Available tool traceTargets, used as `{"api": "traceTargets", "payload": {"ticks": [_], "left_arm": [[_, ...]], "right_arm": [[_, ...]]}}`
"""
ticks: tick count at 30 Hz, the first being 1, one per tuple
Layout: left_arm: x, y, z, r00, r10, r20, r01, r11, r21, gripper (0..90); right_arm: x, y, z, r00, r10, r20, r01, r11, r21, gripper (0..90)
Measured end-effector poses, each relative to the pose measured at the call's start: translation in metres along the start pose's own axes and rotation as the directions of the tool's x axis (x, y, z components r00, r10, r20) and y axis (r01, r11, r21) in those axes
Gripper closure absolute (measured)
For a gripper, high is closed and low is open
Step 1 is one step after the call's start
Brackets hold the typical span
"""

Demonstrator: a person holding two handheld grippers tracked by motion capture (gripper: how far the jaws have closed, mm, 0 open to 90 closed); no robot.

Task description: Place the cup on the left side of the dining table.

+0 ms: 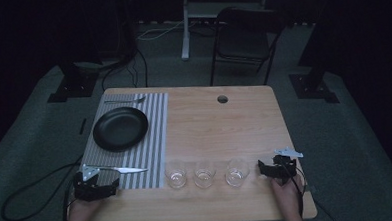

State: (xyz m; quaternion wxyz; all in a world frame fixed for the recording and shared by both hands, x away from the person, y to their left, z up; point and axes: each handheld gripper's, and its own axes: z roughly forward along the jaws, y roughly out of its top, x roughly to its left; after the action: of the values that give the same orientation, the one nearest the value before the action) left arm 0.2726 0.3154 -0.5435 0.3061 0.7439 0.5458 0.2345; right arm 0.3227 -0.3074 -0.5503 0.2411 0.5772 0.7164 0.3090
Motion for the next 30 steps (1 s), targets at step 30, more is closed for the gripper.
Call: {"api": "traceTargets", "payload": {"ticks": [30], "left_arm": [[-0.054, 0.021, -0.006, 0.9504, 0.165, 0.264, -0.142, 0.9844, -0.105, 1.9]], "right_arm": [[0.000, 0.000, 0.000, 1.0000, 0.000, 0.000, 0.000, 1.000, 0.000, 12.2]]}}
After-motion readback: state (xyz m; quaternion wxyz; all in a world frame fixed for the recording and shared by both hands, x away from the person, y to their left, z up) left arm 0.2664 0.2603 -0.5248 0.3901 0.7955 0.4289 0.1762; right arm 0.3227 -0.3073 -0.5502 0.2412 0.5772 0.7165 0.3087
